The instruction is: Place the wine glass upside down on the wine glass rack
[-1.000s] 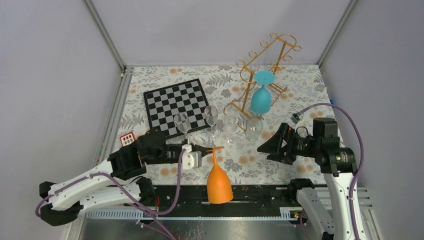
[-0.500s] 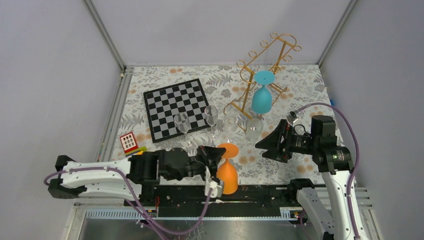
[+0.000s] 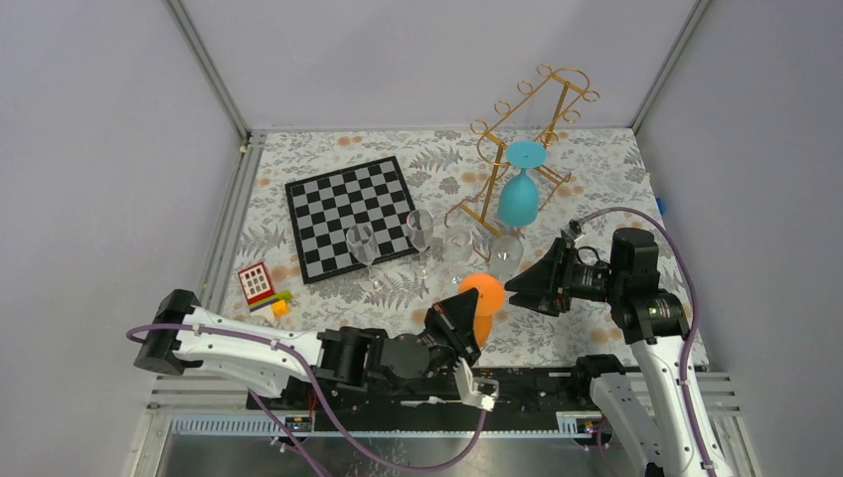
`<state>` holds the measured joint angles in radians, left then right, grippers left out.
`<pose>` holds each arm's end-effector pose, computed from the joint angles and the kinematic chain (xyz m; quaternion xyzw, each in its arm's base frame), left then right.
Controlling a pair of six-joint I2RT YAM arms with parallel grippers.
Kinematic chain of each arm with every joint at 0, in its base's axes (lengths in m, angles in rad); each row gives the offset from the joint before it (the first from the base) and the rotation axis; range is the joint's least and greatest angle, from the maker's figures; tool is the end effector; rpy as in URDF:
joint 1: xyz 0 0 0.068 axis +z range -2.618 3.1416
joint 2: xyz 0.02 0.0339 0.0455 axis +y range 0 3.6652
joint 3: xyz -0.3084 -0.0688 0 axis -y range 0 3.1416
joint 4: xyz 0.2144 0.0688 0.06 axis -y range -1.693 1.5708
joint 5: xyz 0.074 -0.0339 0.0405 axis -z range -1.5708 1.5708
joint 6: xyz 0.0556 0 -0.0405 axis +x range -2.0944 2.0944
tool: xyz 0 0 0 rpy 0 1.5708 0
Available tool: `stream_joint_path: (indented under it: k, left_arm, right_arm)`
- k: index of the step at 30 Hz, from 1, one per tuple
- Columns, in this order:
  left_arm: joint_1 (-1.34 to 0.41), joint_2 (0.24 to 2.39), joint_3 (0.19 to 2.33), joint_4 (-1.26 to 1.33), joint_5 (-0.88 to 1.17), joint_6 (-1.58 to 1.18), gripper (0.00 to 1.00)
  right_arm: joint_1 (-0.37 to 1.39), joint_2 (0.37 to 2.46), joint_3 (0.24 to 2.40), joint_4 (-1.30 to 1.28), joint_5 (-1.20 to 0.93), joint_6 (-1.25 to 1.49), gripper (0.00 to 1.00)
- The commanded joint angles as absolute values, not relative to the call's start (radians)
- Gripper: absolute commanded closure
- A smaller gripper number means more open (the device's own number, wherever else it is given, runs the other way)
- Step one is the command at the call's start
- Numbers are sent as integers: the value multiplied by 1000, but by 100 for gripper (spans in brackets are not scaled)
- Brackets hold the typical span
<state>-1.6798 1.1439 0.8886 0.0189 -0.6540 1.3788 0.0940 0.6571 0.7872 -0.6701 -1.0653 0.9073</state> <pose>0.0086 -0.2321 0.3705 0.7350 0.2294 0.1616 0.6172 0.0623 0.0547 0.3373 0.0666 0.7874 0.5914 0.1604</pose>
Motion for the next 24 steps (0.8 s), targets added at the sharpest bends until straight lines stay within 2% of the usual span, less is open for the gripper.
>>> stream_joint_path:
  k: [1, 7, 12, 15, 24]
  left_arm:
    - [-1697, 1205, 982, 175, -760, 1456, 100]
    - [-1698, 1241, 1004, 193, -761, 1443, 100]
    - [-1697, 1230, 989, 191, -812, 1422, 100]
    - [-1698, 1201, 976, 187, -837, 1405, 100]
    - [-1698, 1178, 962, 163, -831, 1386, 100]
  right_arm:
    - [107, 625, 753, -515, -1119, 1034, 41]
    - [114, 600, 718, -431, -1140, 1111, 42]
    - [114, 590, 746, -436, -1117, 1114, 28]
    - [113, 595, 757, -428, -1114, 1116, 23]
    - [115, 601, 785, -408, -1104, 1142, 28]
